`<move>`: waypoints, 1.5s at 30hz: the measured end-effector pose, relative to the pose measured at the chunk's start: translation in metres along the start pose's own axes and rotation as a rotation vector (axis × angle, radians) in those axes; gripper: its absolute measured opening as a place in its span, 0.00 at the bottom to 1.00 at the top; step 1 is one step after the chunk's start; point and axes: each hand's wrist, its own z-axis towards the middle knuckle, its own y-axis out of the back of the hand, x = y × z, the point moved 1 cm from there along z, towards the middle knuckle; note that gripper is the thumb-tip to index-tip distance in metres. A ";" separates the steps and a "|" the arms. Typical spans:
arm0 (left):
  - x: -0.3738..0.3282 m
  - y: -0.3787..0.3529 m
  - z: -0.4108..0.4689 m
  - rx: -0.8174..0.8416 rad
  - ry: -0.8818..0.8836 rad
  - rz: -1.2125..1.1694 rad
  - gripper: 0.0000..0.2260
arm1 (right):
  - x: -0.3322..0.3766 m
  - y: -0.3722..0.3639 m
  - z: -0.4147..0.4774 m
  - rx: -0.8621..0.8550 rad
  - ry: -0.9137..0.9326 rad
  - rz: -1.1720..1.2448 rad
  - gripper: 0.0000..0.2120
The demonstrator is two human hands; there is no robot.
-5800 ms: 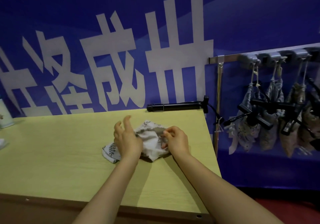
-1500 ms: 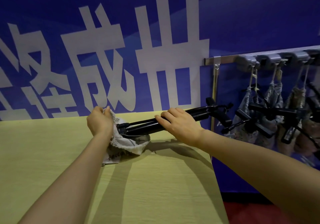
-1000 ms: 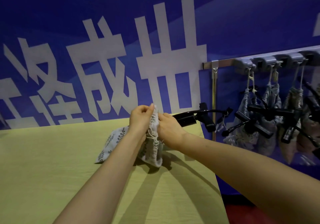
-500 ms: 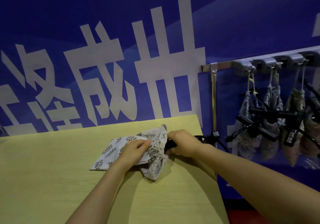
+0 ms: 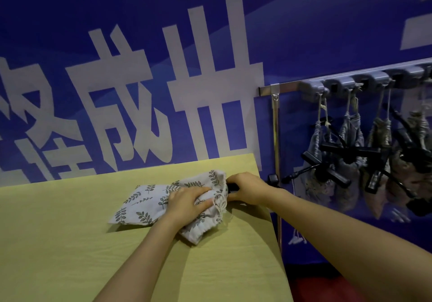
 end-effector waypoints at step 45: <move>-0.017 0.014 0.007 -0.440 0.356 -0.981 0.09 | 0.029 -0.041 -0.016 -0.448 -0.474 0.369 0.15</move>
